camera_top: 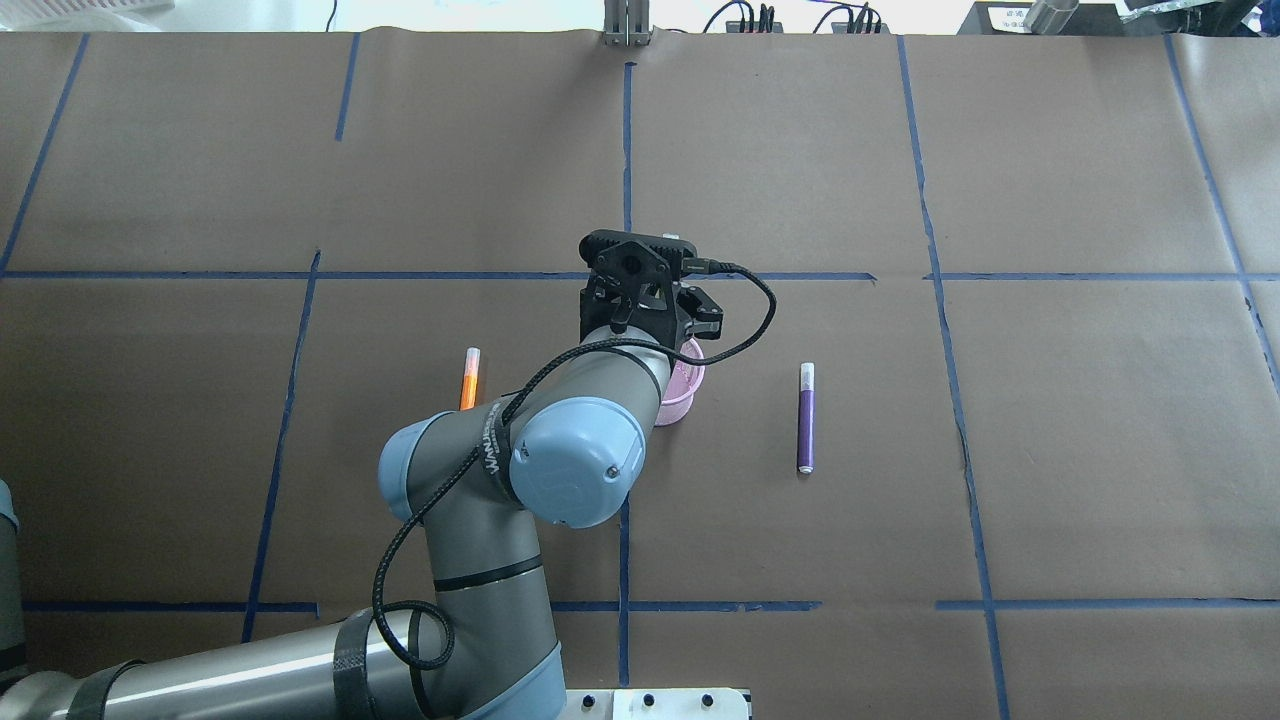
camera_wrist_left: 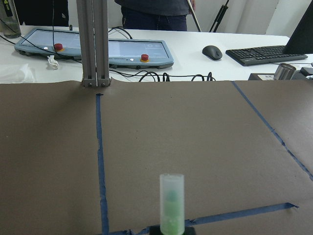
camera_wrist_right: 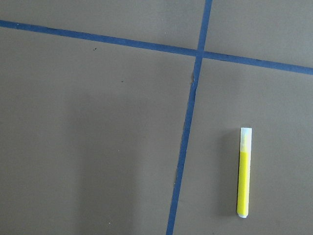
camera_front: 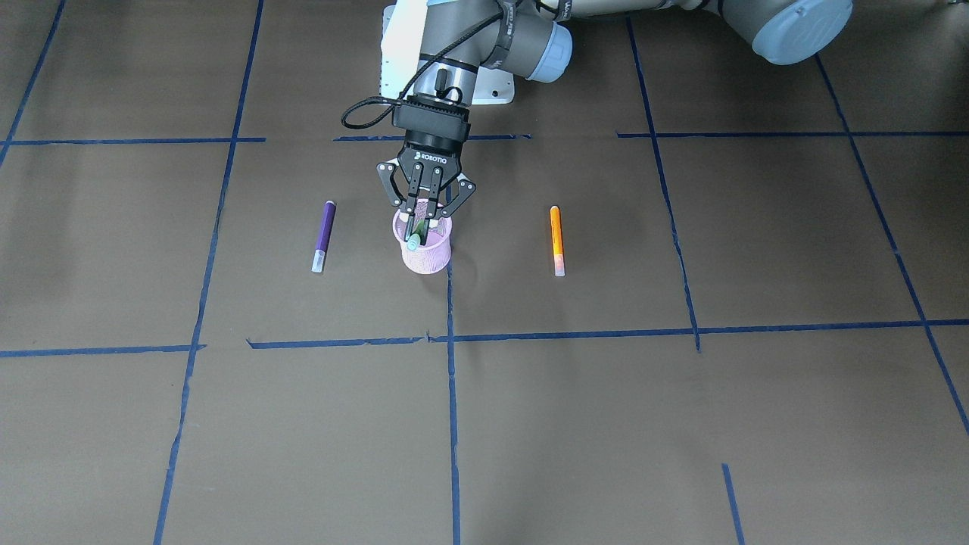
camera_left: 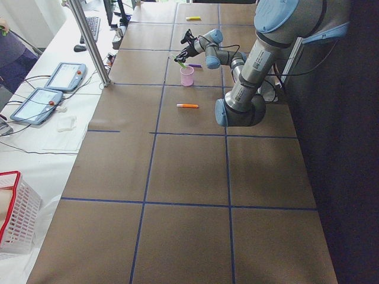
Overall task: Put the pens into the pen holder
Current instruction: 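Lower the green marker into the cup and open the left gripper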
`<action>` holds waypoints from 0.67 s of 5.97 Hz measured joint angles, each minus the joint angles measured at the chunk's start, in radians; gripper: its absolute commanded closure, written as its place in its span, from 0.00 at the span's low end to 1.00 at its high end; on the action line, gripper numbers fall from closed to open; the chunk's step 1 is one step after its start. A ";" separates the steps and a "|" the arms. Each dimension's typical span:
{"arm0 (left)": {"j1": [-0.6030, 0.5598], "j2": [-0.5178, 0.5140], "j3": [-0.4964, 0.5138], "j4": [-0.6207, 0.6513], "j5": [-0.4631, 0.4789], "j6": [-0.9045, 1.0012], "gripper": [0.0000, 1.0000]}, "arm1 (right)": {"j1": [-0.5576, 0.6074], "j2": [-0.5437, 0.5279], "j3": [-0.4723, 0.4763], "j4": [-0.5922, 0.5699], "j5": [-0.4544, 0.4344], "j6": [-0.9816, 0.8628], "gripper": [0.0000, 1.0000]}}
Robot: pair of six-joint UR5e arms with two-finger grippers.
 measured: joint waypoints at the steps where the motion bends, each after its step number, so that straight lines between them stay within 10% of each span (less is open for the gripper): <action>1: 0.010 0.002 0.013 -0.004 0.014 0.001 0.37 | 0.000 0.000 -0.001 0.000 0.000 0.000 0.00; 2: 0.013 0.002 0.017 -0.005 0.015 0.003 0.11 | 0.000 0.000 -0.001 0.000 0.000 0.000 0.00; 4: 0.014 0.003 0.010 -0.004 -0.003 0.007 0.01 | 0.000 0.000 -0.002 0.000 0.000 -0.001 0.00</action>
